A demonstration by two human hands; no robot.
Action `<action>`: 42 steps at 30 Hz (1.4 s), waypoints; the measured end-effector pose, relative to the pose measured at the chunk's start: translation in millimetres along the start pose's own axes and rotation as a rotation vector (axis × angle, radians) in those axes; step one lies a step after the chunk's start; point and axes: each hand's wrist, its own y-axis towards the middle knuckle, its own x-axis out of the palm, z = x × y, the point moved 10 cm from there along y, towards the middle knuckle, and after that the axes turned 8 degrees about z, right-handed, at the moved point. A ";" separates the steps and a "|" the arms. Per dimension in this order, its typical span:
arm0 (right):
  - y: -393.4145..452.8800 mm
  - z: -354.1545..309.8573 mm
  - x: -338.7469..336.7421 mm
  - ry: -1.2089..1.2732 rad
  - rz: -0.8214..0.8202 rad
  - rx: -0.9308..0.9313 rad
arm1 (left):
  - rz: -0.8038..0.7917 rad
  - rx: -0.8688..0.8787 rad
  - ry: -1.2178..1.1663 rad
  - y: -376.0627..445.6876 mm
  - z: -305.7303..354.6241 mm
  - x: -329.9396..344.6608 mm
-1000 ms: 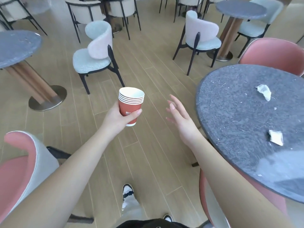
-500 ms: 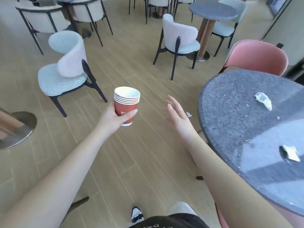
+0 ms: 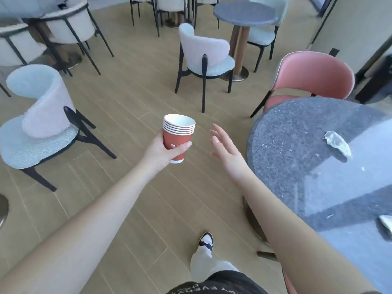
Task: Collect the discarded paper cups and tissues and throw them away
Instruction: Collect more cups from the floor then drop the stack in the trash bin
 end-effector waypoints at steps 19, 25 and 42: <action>254.3 -3.2 -87.2 0.019 0.151 0.061 | -0.143 0.042 0.083 264.0 66.7 119.7; 328.5 10.5 -116.2 0.015 0.295 0.101 | -0.213 0.031 0.040 355.1 61.0 148.6; 530.3 -10.6 -159.5 0.038 0.619 0.093 | -0.462 0.184 0.079 604.0 111.8 243.8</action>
